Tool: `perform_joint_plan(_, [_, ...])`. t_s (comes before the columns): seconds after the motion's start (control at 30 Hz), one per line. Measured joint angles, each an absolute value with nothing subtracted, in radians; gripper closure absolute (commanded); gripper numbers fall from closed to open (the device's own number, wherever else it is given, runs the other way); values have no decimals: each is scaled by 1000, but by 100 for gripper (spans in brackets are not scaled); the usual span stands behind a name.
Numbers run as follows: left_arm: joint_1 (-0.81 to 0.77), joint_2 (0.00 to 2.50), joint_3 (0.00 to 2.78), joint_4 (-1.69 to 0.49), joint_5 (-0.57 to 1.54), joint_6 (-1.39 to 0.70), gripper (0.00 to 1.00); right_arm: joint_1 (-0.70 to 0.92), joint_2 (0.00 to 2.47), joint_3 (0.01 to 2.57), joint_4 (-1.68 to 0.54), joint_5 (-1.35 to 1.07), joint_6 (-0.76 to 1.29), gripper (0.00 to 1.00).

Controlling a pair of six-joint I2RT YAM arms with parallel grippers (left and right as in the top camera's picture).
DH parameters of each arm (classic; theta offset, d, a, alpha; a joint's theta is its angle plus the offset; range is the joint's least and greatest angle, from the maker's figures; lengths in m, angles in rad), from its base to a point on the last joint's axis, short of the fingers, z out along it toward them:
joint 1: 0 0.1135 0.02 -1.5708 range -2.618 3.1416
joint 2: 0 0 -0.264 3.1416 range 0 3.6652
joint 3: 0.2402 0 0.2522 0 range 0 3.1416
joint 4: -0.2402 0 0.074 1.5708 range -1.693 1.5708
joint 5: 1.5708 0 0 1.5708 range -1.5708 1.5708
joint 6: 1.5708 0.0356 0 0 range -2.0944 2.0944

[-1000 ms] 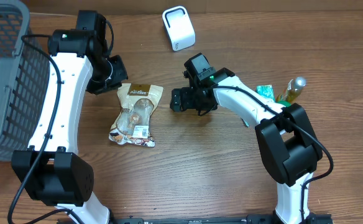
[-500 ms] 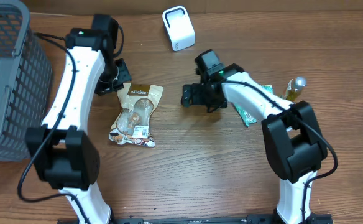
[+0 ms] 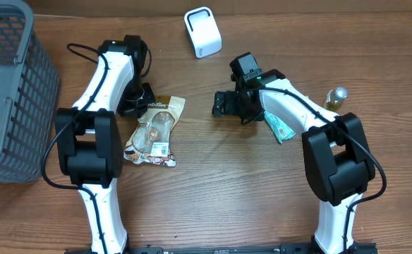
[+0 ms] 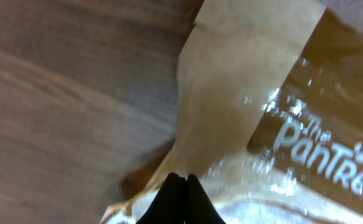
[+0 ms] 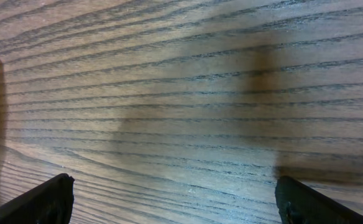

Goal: Scan the item barcode

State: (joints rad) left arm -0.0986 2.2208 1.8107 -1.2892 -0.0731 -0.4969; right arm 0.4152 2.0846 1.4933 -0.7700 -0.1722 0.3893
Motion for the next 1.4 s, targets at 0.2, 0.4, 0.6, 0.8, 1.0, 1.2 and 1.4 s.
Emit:
perform_joint_plan(0.2, [-105,2226,1811,-1267,-33,-423,96,415,2085,1493,-770,-172,389,0])
perform_joint_plan(0.4, [-150,2226,1811,-1237,74,-311,95,415,2085,1493,-770,-172,389,0])
perform_joint_plan(0.6, [-223,2226,1811,-1211,139,-239,96,415,2085,1493,-770,-172,389,0])
perform_joint_plan(0.8, [-255,2226,1850,-1253,158,-213,96,415,2085,1493,-771,-172,389,0])
perform_joint_plan(1.0, [-234,2226,1953,-1311,138,-214,96,415,2085,1493,-771,-172,389,0])
perform_joint_plan(1.2, [-217,2226,1965,-1335,22,-314,96,415,2085,1493,-771,-172,389,0])
perform_joint_plan(1.4, [-214,2226,1935,-1219,-103,-400,96,415,2085,1493,-771,-172,389,0])
